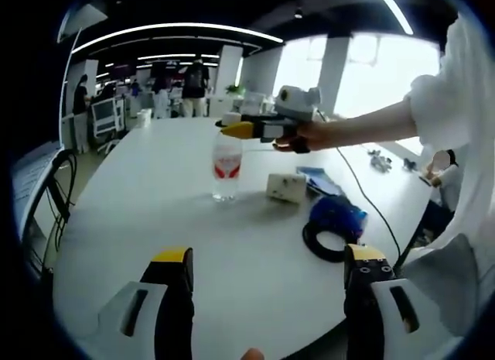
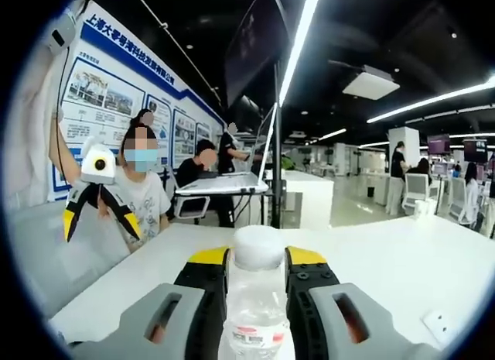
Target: Arrange the tabletop items into an orderly group along one side of the table until the central work area is clear of visible clutter.
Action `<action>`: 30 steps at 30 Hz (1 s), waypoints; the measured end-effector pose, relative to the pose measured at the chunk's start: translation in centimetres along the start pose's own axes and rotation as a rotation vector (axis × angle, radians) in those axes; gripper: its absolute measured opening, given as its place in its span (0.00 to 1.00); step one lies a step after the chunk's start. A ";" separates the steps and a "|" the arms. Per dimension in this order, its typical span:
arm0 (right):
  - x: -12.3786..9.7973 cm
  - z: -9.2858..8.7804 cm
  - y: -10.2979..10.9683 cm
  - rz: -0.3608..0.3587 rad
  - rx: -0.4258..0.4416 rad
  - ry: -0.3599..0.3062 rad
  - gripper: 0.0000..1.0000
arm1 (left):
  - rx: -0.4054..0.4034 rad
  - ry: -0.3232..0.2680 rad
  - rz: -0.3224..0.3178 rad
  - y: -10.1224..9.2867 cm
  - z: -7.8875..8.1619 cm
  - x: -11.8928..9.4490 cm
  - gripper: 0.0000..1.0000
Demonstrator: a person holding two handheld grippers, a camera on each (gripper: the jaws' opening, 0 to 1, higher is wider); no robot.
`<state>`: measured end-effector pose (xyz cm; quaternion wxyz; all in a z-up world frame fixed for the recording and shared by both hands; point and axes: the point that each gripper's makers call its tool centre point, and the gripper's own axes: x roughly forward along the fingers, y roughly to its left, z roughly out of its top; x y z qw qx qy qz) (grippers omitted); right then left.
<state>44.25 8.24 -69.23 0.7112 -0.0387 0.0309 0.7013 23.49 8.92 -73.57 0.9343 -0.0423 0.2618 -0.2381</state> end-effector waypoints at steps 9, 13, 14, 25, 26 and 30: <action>-1.9 4.2 -1.1 -0.077 -0.004 -0.094 0.60 | -0.002 -0.008 -0.013 -0.4 0.6 0.2 0.77; -2.8 4.9 -0.9 -0.091 -0.012 -0.091 0.62 | 0.007 -0.016 -0.021 -0.6 1.3 0.4 0.77; -3.0 4.9 -0.7 -0.095 -0.014 -0.090 0.61 | 0.009 -0.019 -0.019 -0.5 1.5 0.4 0.77; -5.5 5.5 0.4 -0.157 0.000 -0.079 0.61 | 0.030 -0.033 -0.036 -0.9 2.4 0.0 0.76; -5.6 5.5 0.4 -0.160 0.000 -0.080 0.60 | 0.030 -0.033 -0.033 -0.8 2.4 0.0 0.76; -6.4 5.4 1.1 -0.179 0.008 -0.059 0.61 | 0.038 -0.035 -0.038 -1.0 2.6 -0.2 0.75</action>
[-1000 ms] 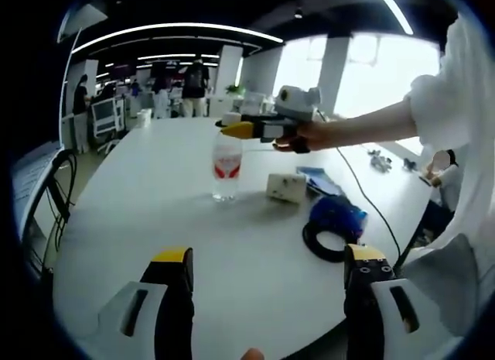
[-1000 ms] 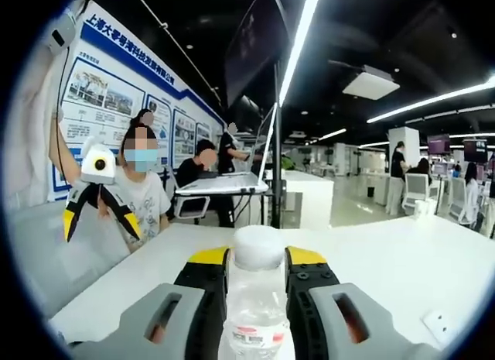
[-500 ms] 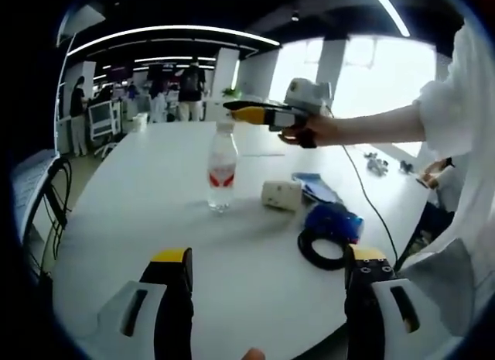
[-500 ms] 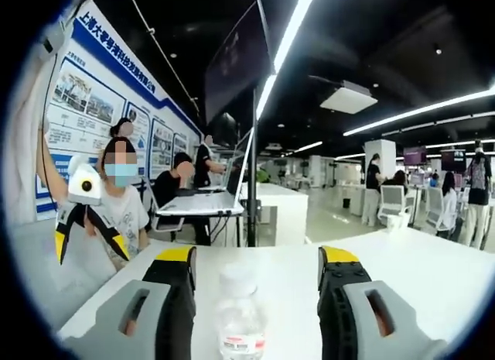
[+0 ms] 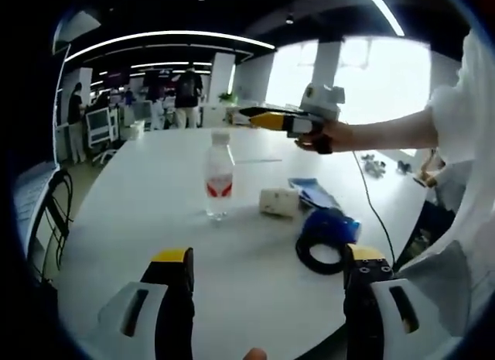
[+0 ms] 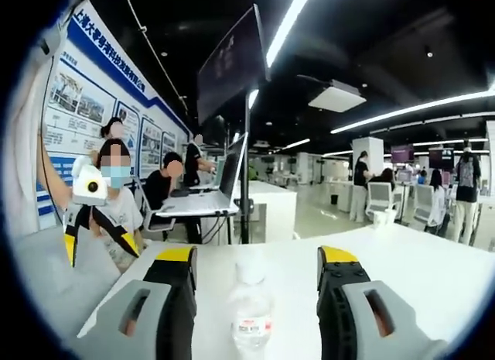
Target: Arrange the tabletop items into an orderly group along one side of the table until the central work area is clear of visible clutter.
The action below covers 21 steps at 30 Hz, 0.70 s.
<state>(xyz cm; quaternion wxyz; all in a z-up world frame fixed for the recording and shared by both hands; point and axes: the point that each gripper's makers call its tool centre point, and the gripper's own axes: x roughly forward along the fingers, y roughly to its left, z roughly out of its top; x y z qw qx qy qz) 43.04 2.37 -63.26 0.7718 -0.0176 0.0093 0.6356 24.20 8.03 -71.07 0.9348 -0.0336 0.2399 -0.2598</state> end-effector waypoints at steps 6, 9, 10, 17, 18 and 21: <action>-2.0 -0.2 0.5 -0.059 0.018 0.011 0.61 | 0.015 0.002 -0.016 -0.2 0.2 0.0 0.74; -2.8 -0.3 0.9 -0.073 0.011 0.024 0.60 | 0.016 0.000 -0.021 -0.3 0.3 0.0 0.73; -3.0 -0.3 1.0 -0.077 0.012 0.025 0.60 | 0.019 0.000 -0.024 -0.4 0.3 -0.1 0.73; -5.0 -0.4 1.9 -0.117 0.025 0.034 0.60 | 0.039 0.006 -0.045 -1.0 0.2 -0.1 0.73; -5.2 -0.5 2.0 -0.120 0.028 0.034 0.60 | 0.041 0.007 -0.048 -1.1 0.1 -0.1 0.73; -6.1 -0.8 2.4 -0.135 0.038 0.044 0.60 | 0.044 0.009 -0.058 -1.2 0.2 0.0 0.73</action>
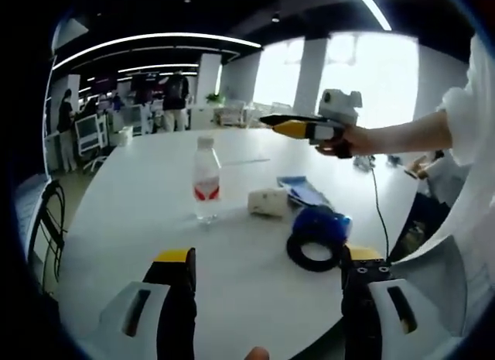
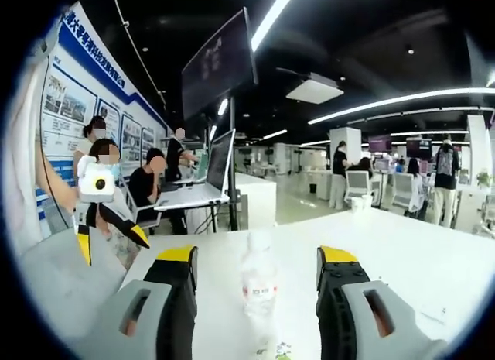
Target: Arrange the tabletop items into an orderly group along one side of the table until the central work area is clear of visible clutter.
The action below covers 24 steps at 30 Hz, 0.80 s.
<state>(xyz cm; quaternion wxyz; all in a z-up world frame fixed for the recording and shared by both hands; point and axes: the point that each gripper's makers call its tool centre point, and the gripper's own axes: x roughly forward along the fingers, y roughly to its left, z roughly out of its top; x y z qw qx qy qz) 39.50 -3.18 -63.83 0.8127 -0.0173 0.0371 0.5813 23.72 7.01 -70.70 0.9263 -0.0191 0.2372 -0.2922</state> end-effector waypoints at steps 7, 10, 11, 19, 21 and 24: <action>-2.2 -1.5 0.8 -0.010 -0.005 0.059 0.60 | 0.011 0.001 -0.021 -0.3 0.1 0.1 0.71; -3.6 -1.7 0.9 -0.028 0.008 0.068 0.60 | 0.018 0.000 -0.030 -0.6 0.1 0.2 0.71; -4.0 -1.8 0.9 -0.033 0.006 0.072 0.60 | 0.018 0.002 -0.034 -0.6 0.0 0.3 0.71; -7.2 -2.7 1.0 -0.079 0.040 0.084 0.60 | 0.027 0.014 -0.063 -1.1 0.0 1.2 0.69; -7.8 -3.0 0.9 -0.093 0.050 0.089 0.60 | 0.032 0.014 -0.074 -1.3 0.1 1.5 0.69; -8.3 -3.2 0.9 -0.104 0.053 0.096 0.60 | 0.039 0.016 -0.083 -1.4 0.2 1.7 0.69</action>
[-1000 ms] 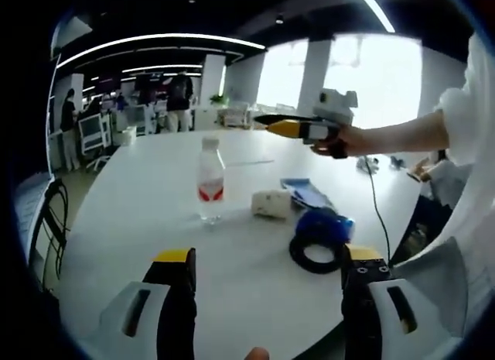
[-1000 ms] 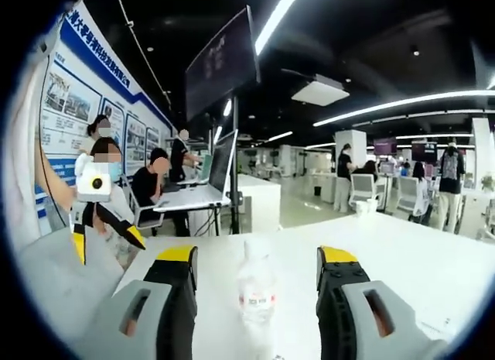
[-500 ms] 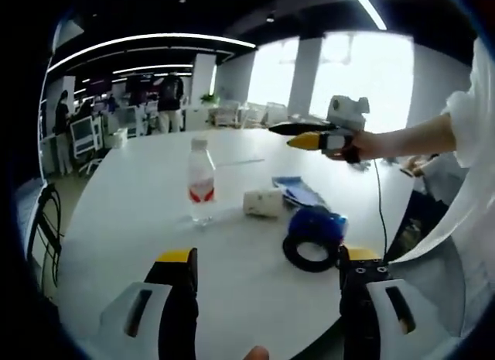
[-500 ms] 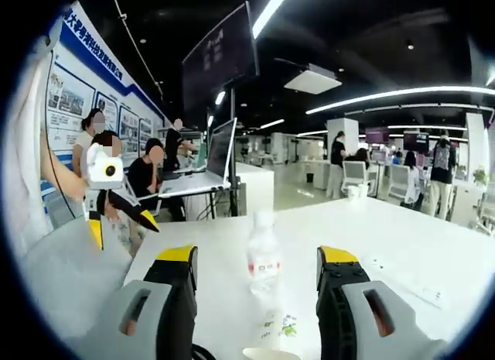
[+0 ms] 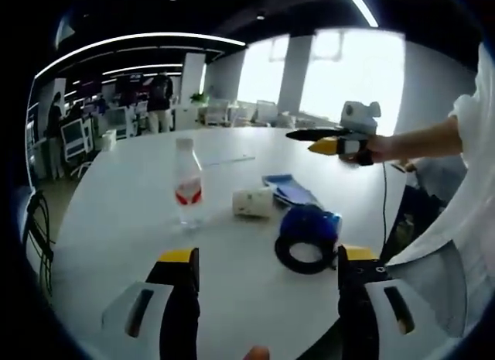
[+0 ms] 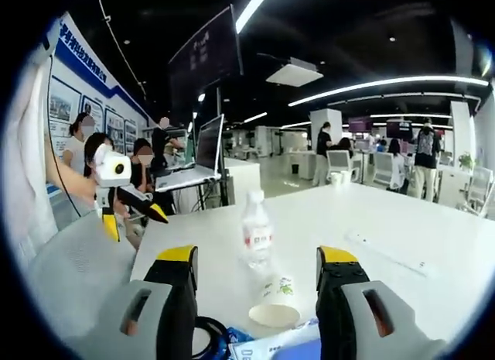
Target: Arrange the tabletop items into an orderly group along one side of the table until the central work area is clear of visible clutter.
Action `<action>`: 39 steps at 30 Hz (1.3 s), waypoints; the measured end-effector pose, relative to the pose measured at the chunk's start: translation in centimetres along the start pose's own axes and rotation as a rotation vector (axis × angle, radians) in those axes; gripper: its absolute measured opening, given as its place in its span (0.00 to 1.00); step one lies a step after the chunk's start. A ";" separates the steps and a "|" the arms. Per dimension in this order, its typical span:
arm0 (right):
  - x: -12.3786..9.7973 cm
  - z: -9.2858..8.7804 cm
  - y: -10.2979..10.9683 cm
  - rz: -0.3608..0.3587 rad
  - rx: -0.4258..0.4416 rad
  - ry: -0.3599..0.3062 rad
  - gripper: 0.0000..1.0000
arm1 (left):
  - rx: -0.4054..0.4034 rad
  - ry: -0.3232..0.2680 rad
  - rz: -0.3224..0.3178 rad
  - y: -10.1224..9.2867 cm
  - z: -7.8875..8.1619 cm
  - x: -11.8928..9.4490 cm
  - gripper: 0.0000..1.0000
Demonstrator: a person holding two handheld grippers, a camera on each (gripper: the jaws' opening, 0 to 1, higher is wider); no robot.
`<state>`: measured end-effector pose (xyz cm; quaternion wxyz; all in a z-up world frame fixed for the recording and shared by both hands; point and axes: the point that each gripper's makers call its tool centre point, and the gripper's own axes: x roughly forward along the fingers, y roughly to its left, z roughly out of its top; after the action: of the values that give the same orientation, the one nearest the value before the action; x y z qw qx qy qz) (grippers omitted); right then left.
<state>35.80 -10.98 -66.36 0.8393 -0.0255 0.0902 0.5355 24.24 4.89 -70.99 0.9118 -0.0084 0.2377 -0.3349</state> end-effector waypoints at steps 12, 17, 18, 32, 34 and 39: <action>0.3 -1.0 -0.5 -0.060 0.070 -0.010 0.57 | 0.001 0.022 0.008 -0.1 -0.7 0.0 0.67; 0.8 -3.1 -0.7 -0.138 0.154 0.050 0.55 | -0.012 0.017 0.020 0.0 -0.8 -0.2 0.67; 0.9 -3.4 -0.6 -0.143 0.177 0.048 0.55 | -0.015 0.016 0.022 0.1 -0.9 -0.2 0.67; 3.0 -6.8 0.2 -0.211 0.448 0.176 0.50 | -0.029 0.019 0.044 0.3 -1.3 -0.5 0.66; 3.2 -7.0 0.2 -0.222 0.489 0.176 0.48 | -0.031 0.022 0.045 0.4 -1.4 -0.5 0.66; 3.7 -8.7 -0.6 -0.243 0.578 0.207 0.45 | -0.043 0.023 0.050 0.6 -1.6 -0.4 0.66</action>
<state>36.73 -9.17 -75.63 0.8559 0.1489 0.3196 0.3783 23.59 5.81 -72.34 0.9168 -0.0184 0.2553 -0.3067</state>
